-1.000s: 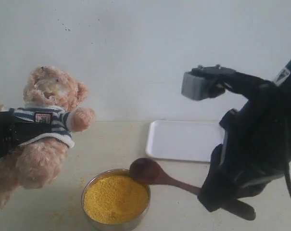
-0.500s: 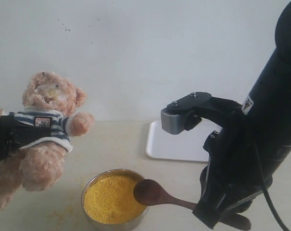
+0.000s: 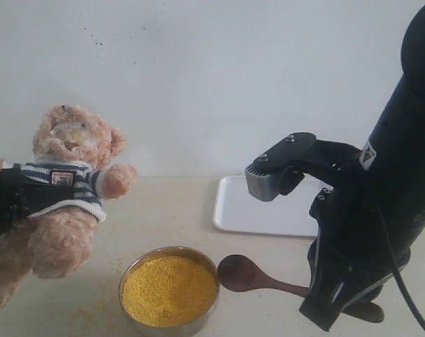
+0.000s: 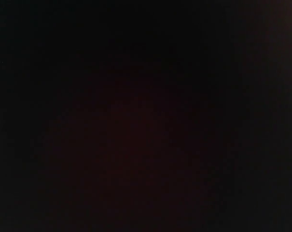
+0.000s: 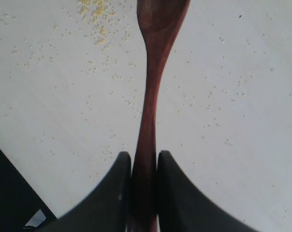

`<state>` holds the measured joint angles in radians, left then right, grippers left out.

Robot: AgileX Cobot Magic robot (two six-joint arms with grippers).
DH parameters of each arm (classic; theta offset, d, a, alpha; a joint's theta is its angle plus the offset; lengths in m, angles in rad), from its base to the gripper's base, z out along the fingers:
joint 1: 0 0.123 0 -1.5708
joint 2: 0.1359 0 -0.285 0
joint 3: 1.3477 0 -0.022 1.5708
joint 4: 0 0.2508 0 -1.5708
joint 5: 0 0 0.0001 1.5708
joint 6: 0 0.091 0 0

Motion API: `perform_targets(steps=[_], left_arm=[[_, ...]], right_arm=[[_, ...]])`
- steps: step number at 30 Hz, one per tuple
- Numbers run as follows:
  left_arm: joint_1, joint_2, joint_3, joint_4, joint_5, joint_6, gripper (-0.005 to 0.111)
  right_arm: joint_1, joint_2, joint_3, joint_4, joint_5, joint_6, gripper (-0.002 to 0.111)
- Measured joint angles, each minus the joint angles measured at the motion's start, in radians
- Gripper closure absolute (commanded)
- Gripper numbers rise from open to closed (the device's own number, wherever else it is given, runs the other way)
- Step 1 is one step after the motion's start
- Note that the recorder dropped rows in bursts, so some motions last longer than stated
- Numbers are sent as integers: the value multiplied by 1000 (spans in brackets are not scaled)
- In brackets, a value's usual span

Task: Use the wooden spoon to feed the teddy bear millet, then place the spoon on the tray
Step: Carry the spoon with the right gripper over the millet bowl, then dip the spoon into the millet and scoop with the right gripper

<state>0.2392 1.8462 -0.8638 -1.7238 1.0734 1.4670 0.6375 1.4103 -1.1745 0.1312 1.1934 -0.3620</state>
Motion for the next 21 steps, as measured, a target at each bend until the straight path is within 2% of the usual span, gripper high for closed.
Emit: perform_targets(steps=[7, 10, 14, 16, 18, 21], left_arm=[[0, 0, 0, 0, 0, 0, 103], [0, 0, 0, 0, -7, 64, 103], [0, 0, 0, 0, -67, 117, 103], [0, 0, 0, 0, -192, 146, 103], [0, 0, 0, 0, -227, 187, 103], [0, 0, 0, 0, -227, 194, 103]], right_arm=[[0, 0, 0, 0, -25, 8, 108], [0, 37, -87, 35, -35, 10, 108], [2, 178, -184, 123, 19, 12, 108], [61, 221, -248, 125, -8, 12, 108], [147, 312, -345, 32, -43, 44, 108], [172, 500, -490, -234, 13, 134, 108]])
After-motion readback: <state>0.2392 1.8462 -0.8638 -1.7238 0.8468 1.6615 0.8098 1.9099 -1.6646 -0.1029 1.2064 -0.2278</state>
